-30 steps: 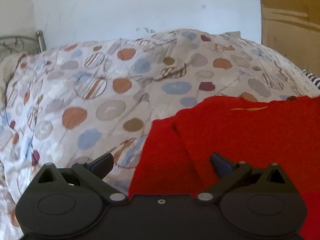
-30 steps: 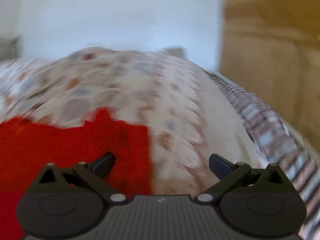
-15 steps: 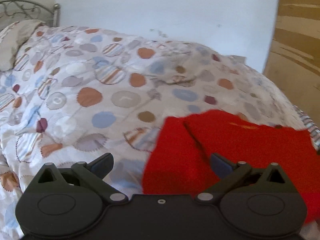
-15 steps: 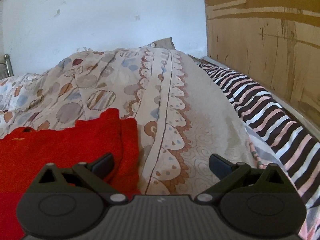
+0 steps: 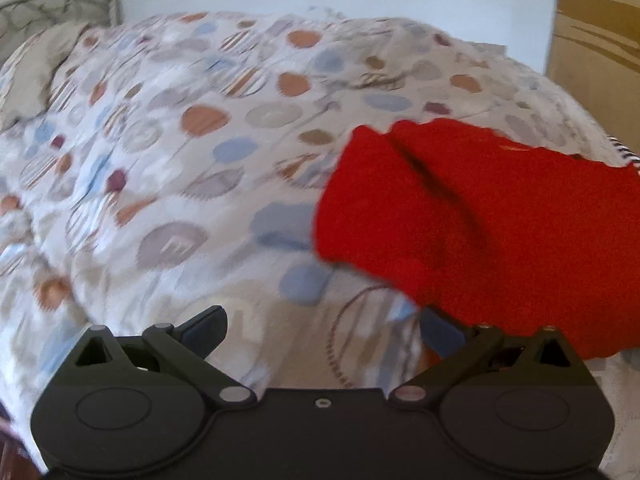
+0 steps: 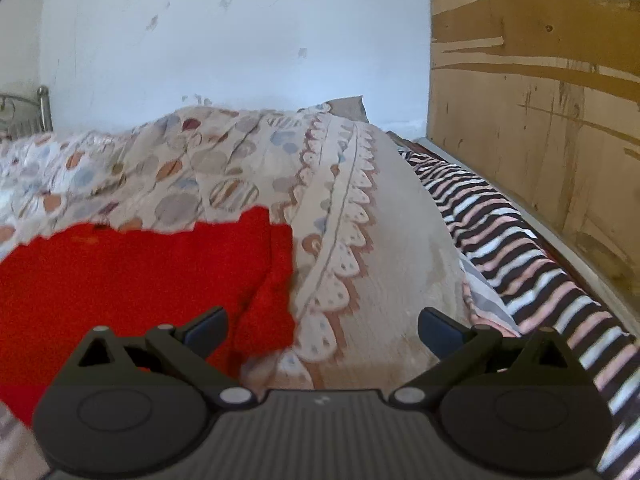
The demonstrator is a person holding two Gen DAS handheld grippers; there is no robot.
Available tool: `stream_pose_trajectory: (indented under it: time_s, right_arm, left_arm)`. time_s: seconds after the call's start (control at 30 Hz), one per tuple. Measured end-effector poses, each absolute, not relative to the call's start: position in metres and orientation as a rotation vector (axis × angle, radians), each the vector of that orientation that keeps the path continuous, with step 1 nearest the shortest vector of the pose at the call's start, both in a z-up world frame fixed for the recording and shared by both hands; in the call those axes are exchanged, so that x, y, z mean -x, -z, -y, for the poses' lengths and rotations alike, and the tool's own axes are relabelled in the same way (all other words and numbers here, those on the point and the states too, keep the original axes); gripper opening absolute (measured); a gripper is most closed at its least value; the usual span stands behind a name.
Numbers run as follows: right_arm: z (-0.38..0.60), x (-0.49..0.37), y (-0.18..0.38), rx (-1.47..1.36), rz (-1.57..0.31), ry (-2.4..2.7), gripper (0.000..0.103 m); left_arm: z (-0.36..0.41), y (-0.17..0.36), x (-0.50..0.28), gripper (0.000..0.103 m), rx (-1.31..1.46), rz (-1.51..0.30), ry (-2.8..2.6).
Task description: Fold small clothes
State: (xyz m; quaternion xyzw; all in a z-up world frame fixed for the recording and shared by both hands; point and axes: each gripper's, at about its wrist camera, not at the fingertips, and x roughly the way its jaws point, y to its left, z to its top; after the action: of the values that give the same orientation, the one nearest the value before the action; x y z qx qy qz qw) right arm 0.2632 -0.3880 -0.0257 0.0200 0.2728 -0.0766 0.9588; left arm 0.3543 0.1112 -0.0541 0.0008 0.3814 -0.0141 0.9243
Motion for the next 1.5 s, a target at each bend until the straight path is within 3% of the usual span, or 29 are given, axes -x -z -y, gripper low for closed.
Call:
stream_pose_trajectory:
  time_s: [0.53, 0.83, 1.1, 1.33, 1.5]
  right_arm:
    - [0.307, -0.253, 0.002, 0.046, -0.422, -0.007, 0.103]
    - [0.249, -0.274, 0.019, 0.08, -0.424, -0.107, 0.103]
    - [0.234, -0.285, 0.037, 0.127, -0.461, -0.103, 0.103]
    - [0.249, -0.304, 0.07, 0.028, -0.575, -0.164, 0.103]
    - [0.254, -0.299, 0.076, 0.004, -0.538, -0.177, 0.103]
  left_arm:
    - [-0.116, 0.033, -0.318, 0.102, 0.099, -0.924, -0.153]
    - [-0.114, 0.023, -0.301, 0.102, 0.217, -0.897, -0.214]
    - [-0.11, 0.045, -0.303, 0.102, 0.23, -0.941, -0.271]
    - [-0.101, 0.051, -0.285, 0.102, 0.31, -0.898, -0.247]
    - [-0.083, 0.045, -0.27, 0.102, 0.387, -0.798, -0.158]
